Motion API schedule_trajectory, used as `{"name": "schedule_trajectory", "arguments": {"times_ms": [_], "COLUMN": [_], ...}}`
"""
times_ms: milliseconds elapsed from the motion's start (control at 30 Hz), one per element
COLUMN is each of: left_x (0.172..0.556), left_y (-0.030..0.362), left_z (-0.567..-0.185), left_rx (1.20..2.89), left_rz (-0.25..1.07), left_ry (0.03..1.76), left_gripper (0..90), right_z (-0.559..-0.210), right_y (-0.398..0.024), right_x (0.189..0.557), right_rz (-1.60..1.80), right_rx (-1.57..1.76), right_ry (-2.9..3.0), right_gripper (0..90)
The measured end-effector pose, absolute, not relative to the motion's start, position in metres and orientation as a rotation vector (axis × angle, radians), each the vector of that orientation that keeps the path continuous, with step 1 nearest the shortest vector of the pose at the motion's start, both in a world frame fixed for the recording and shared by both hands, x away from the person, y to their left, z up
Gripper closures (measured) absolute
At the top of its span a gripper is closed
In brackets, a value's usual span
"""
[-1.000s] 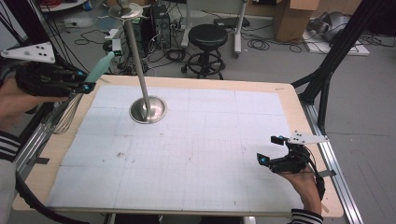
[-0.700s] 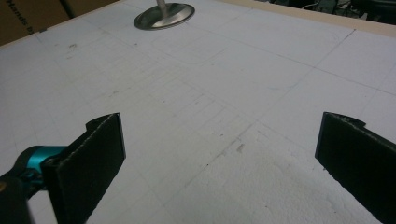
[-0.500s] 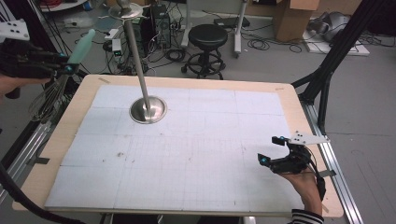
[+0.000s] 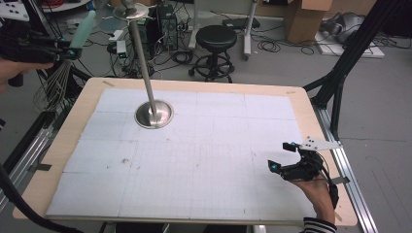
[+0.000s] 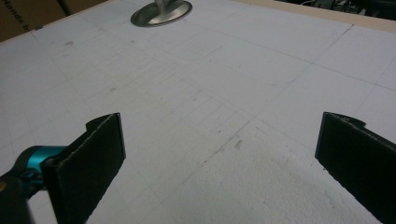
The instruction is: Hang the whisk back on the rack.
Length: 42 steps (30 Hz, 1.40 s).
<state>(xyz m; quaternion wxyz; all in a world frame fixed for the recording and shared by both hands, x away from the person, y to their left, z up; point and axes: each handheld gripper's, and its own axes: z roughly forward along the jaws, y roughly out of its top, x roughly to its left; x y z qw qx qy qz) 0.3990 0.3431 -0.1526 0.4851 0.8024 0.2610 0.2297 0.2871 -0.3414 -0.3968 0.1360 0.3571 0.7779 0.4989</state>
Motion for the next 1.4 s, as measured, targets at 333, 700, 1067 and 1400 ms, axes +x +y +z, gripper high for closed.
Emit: {"name": "schedule_trajectory", "arguments": {"times_ms": [333, 700, 1067, 1400], "left_x": [0.417, 0.424, 0.435, 0.447], "left_y": [0.34, 0.327, 0.313, 0.296], "left_z": [-0.158, -0.163, -0.172, -0.181], "left_rx": [1.952, 1.972, 1.989, 1.987], "left_rz": [0.558, 0.553, 0.553, 0.556], "left_ry": [0.665, 0.665, 0.697, 0.739], "left_gripper": [69.6, 69.6, 69.5, 69.6], "right_z": [-0.397, -0.397, -0.396, -0.396], "right_y": [-0.34, -0.339, -0.34, -0.342], "right_x": [0.287, 0.287, 0.287, 0.287], "right_rz": [1.439, 1.44, 1.45, 1.465], "right_rx": [1.03, 1.027, 1.021, 1.018], "right_ry": [2.264, 2.264, 2.259, 2.252], "right_gripper": [0.8, 0.8, 0.8, 0.8]}}
